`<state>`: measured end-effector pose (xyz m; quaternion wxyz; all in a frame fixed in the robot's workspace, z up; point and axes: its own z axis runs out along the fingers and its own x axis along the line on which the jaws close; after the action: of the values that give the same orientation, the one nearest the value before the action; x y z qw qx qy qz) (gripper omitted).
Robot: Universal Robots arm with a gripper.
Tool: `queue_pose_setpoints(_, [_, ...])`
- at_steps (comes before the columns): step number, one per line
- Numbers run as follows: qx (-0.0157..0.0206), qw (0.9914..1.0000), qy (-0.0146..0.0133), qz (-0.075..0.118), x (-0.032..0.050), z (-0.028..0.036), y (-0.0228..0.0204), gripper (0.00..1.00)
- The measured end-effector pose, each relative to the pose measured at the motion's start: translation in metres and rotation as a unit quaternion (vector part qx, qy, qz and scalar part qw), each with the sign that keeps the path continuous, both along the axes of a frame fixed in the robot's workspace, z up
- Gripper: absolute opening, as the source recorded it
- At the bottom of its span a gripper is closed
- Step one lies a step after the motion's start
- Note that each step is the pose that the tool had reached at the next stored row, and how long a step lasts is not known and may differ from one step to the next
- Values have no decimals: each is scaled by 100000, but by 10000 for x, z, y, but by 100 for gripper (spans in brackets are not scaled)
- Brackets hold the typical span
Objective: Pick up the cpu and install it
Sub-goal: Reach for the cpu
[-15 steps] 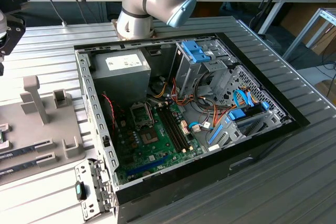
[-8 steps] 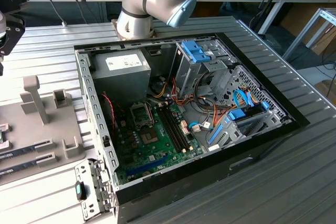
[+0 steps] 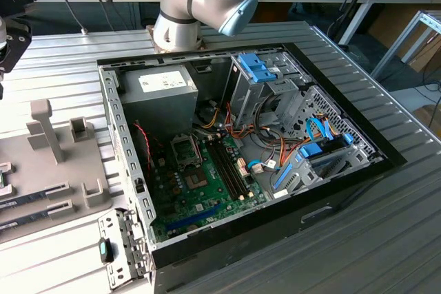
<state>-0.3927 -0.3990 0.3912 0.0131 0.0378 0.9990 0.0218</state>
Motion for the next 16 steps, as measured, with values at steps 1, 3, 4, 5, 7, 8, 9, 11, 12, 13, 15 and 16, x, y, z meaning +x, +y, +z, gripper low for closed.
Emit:
queue_pose_setpoints(1, [0,100000,2,-4,-3,0,0,11])
queue_pose_setpoints(3, [1,100000,0,-1,-4,-1,0,11])
queue_pose_setpoints(4, [-2,100000,2,-1,-5,0,0,11])
queue_pose_setpoints(5, [0,100000,4,-2,-5,0,0,11])
queue_pose_setpoints(7, [2,100000,1,-2,-6,-1,0,11])
queue_pose_setpoints(8, [-1,100000,1,-2,-6,-1,0,11])
queue_pose_setpoints(9, [-1,100000,1,-2,-7,-1,0,11])
queue_pose_setpoints(11, [-1,100000,6,-7,-14,-1,0,11])
queue_pose_setpoints(12, [3,100000,-2,-9,-20,-2,0,11])
queue_pose_setpoints(13, [1,100000,0,-5,-25,-2,0,11])
queue_pose_setpoints(15, [1,100000,1,-5,-37,-1,0,11])
queue_pose_setpoints(16, [-1,100000,3,-1,-41,-1,0,11])
